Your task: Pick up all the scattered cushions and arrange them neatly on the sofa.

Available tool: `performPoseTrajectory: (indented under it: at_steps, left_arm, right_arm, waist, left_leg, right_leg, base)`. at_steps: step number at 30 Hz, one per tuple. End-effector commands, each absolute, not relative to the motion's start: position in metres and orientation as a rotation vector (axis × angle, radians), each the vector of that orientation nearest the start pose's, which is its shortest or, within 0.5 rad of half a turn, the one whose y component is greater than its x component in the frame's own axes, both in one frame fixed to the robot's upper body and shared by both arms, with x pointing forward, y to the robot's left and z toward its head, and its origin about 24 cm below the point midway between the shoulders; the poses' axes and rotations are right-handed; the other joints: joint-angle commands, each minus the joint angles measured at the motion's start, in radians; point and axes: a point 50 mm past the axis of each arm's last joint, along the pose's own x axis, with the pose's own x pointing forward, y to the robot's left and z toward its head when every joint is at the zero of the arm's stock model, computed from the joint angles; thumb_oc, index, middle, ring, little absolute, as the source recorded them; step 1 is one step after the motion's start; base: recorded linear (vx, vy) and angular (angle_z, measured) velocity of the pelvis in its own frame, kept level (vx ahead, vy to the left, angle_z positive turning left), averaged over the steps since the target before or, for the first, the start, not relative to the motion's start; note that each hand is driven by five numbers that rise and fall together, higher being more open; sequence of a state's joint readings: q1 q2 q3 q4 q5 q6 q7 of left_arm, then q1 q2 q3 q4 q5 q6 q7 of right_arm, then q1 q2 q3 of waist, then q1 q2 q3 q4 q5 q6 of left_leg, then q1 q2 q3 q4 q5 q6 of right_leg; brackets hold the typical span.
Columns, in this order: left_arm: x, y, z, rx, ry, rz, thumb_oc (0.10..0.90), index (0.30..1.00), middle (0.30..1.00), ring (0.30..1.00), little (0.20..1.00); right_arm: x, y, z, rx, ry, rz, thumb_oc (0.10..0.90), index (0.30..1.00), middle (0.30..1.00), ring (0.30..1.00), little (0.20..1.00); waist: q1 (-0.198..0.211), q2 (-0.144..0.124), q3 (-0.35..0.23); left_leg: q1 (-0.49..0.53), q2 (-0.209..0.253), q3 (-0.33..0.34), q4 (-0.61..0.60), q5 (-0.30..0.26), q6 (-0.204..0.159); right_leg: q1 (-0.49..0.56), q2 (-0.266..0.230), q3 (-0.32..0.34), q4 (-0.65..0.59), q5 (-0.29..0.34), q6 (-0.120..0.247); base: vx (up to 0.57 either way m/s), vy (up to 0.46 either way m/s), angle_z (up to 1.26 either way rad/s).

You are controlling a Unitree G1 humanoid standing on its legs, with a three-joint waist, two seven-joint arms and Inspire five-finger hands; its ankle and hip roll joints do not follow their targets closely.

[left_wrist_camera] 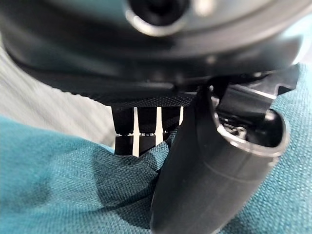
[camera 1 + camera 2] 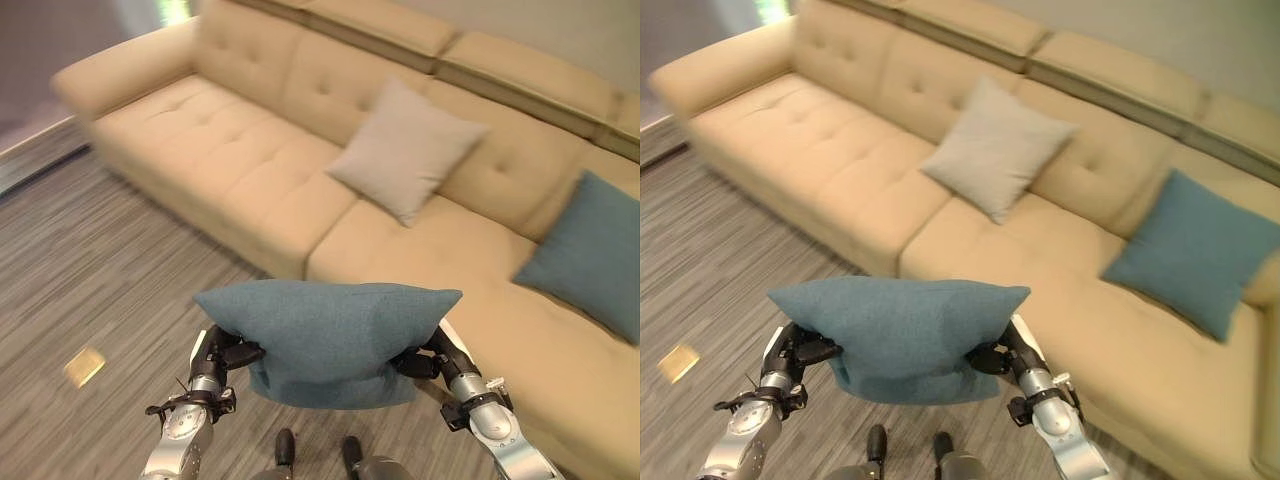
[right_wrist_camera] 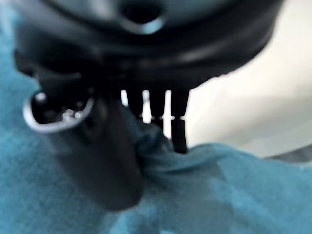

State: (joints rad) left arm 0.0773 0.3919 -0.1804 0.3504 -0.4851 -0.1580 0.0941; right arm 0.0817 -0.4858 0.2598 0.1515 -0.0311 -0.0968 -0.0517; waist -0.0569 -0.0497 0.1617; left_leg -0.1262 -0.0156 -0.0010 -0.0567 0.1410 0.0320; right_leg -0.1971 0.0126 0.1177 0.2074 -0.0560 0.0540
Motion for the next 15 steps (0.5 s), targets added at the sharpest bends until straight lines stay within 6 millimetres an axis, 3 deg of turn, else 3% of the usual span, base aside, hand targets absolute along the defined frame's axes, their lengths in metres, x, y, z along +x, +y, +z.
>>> performPoseTrajectory:
  at_steps: [1,2,3,4,5,6,7,8,9,15]
  left_arm:
    - [0.239,0.175,0.015,-0.081,0.02,-0.148,0.4,0.3,0.3,0.3,0.3]
    - [0.243,0.171,0.02,-0.08,0.002,-0.181,0.4,0.3,0.3,0.3,0.3]
    - [0.243,0.171,0.02,-0.08,0.002,-0.181,0.4,0.3,0.3,0.3,0.3]
    - [0.244,0.168,0.023,-0.094,-0.005,-0.193,0.4,0.3,0.3,0.3,0.3]
    - [0.243,0.165,0.022,-0.112,0.001,-0.204,0.4,0.3,0.3,0.3,0.3]
    - [0.244,0.164,0.022,-0.119,0.001,-0.207,0.4,0.3,0.3,0.3,0.3]
    - [0.244,0.161,0.022,-0.127,0.001,-0.213,0.4,0.3,0.3,0.3,0.3]
    - [0.244,0.161,0.022,-0.127,0.0,-0.213,0.4,0.3,0.3,0.3,0.3]
    - [0.242,0.16,0.019,-0.135,0.017,-0.228,0.4,0.3,0.3,0.3,0.3]
    - [0.24,0.164,0.017,-0.104,0.029,-0.241,0.4,0.3,0.3,0.3,0.3]
  right_arm:
    - [0.255,-0.164,0.069,-0.44,-0.242,0.262,0.4,0.3,0.3,0.3,0.3]
    - [0.255,-0.165,0.073,-0.438,-0.252,0.275,0.4,0.3,0.3,0.3,0.3]
    - [0.255,-0.165,0.073,-0.438,-0.252,0.275,0.4,0.3,0.3,0.3,0.3]
    - [0.257,-0.167,0.077,-0.445,-0.263,0.278,0.4,0.3,0.3,0.3,0.3]
    - [0.258,-0.169,0.082,-0.462,-0.279,0.278,0.4,0.3,0.3,0.3,0.3]
    - [0.258,-0.171,0.083,-0.47,-0.281,0.275,0.4,0.3,0.3,0.3,0.3]
    - [0.258,-0.173,0.082,-0.476,-0.276,0.271,0.4,0.3,0.3,0.3,0.3]
    - [0.258,-0.173,0.082,-0.476,-0.277,0.271,0.4,0.3,0.3,0.3,0.3]
    - [0.258,-0.176,0.081,-0.487,-0.265,0.255,0.4,0.3,0.3,0.3,0.3]
    - [0.256,-0.178,0.079,-0.466,-0.257,0.236,0.4,0.3,0.3,0.3,0.3]
  waist:
    - [-0.001,-0.03,-0.064]
    - [0.014,-0.03,-0.059]
    - [0.014,-0.03,-0.059]
    - [0.02,-0.022,-0.064]
    - [0.015,-0.017,-0.057]
    - [0.01,-0.015,-0.05]
    - [-0.006,-0.009,-0.041]
    - [-0.007,-0.009,-0.043]
    - [-0.023,0.001,-0.043]
    - [-0.015,-0.001,-0.058]
  left_leg:
    - [0.043,0.028,0.061,0.077,-0.181,-0.048]
    - [0.024,-0.001,-0.027,0.06,-0.156,-0.065]
    - [0.024,-0.001,-0.027,0.06,-0.156,-0.065]
    - [0.002,0.0,-0.055,0.065,-0.149,-0.083]
    - [-0.028,-0.002,-0.04,0.113,-0.16,-0.089]
    - [-0.047,0.004,-0.007,0.144,-0.164,-0.091]
    - [-0.064,0.032,0.074,0.183,-0.171,-0.094]
    - [-0.069,0.032,0.073,0.184,-0.168,-0.094]
    - [-0.087,0.088,0.221,0.207,-0.153,-0.09]
    - [-0.133,0.095,0.295,0.174,-0.096,-0.091]
  right_leg:
    - [-0.004,-0.005,-0.066,-0.075,0.038,0.076]
    - [0.026,0.001,-0.05,-0.108,0.037,0.045]
    - [0.026,0.001,-0.05,-0.108,0.037,0.045]
    - [0.034,-0.015,-0.109,-0.126,0.029,0.039]
    - [0.048,-0.035,-0.16,-0.134,0.025,0.036]
    - [0.055,-0.048,-0.186,-0.137,0.023,0.037]
    - [0.067,-0.065,-0.232,-0.135,0.014,0.039]
    - [0.064,-0.065,-0.233,-0.137,0.017,0.039]
    - [0.082,-0.085,-0.301,-0.152,0.014,0.044]
    - [0.137,-0.08,-0.343,-0.195,0.004,0.046]
  base:
    - [0.09,-0.125,0.09]
    - [0.09,-0.125,0.13]
    - [0.16,-0.264,0.93]
    - [0.09,-0.208,1.76]
    - [0.09,-0.218,1.9]
    - [0.02,-0.096,1.73]
    - [-0.01,-0.026,1.43]
    - [0.01,-0.033,1.65]
    - [0.02,-0.018,1.34]
    - [0.12,-0.024,0.71]
